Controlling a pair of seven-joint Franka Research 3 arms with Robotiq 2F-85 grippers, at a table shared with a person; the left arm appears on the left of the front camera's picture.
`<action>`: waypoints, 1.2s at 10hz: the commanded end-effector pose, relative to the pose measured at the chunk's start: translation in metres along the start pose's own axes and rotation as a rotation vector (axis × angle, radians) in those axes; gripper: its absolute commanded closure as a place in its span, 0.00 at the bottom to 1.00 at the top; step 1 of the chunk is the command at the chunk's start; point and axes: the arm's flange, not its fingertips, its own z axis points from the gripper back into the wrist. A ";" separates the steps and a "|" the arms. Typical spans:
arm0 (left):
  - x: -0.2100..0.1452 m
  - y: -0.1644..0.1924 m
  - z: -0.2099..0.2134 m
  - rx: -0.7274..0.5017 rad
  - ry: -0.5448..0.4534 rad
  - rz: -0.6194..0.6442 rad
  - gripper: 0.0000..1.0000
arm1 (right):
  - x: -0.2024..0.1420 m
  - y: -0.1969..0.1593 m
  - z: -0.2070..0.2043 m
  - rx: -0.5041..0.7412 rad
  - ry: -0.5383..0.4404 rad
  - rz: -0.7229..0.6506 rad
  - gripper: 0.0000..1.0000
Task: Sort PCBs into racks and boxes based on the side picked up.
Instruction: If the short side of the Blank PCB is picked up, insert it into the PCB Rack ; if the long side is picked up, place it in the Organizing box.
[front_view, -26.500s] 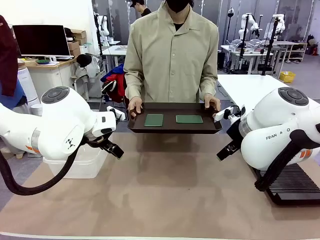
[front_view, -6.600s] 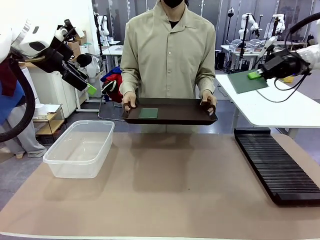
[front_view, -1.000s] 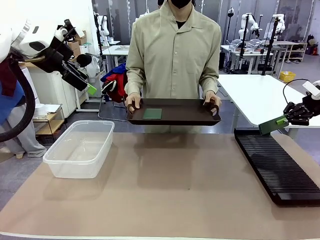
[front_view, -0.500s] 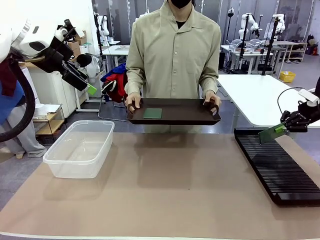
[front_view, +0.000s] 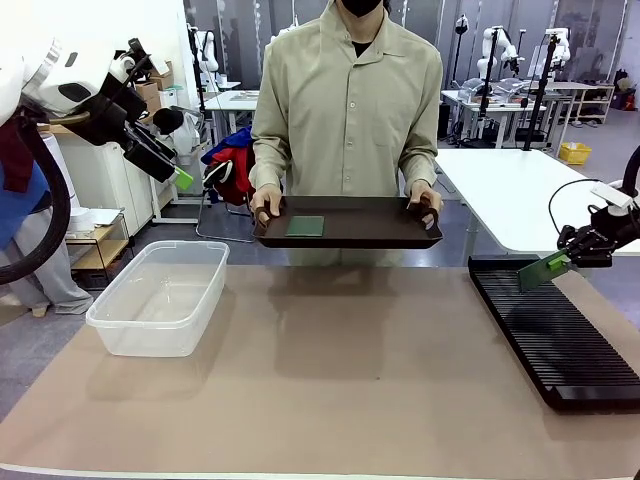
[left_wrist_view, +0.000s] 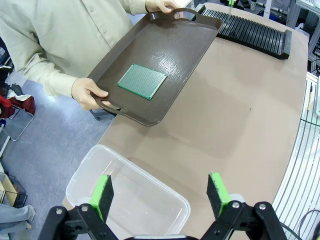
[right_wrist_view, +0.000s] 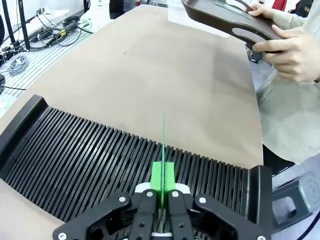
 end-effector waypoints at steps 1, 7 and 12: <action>-0.002 0.001 0.000 -0.011 0.005 -0.014 0.00 | -0.003 -0.006 -0.003 0.011 -0.005 -0.001 0.98; -0.002 0.001 0.000 -0.011 0.005 -0.014 0.00 | -0.011 -0.010 -0.016 -0.014 0.006 0.005 0.98; -0.002 0.001 0.000 -0.011 0.005 -0.014 0.00 | -0.021 -0.013 -0.029 -0.067 -0.024 -0.030 0.98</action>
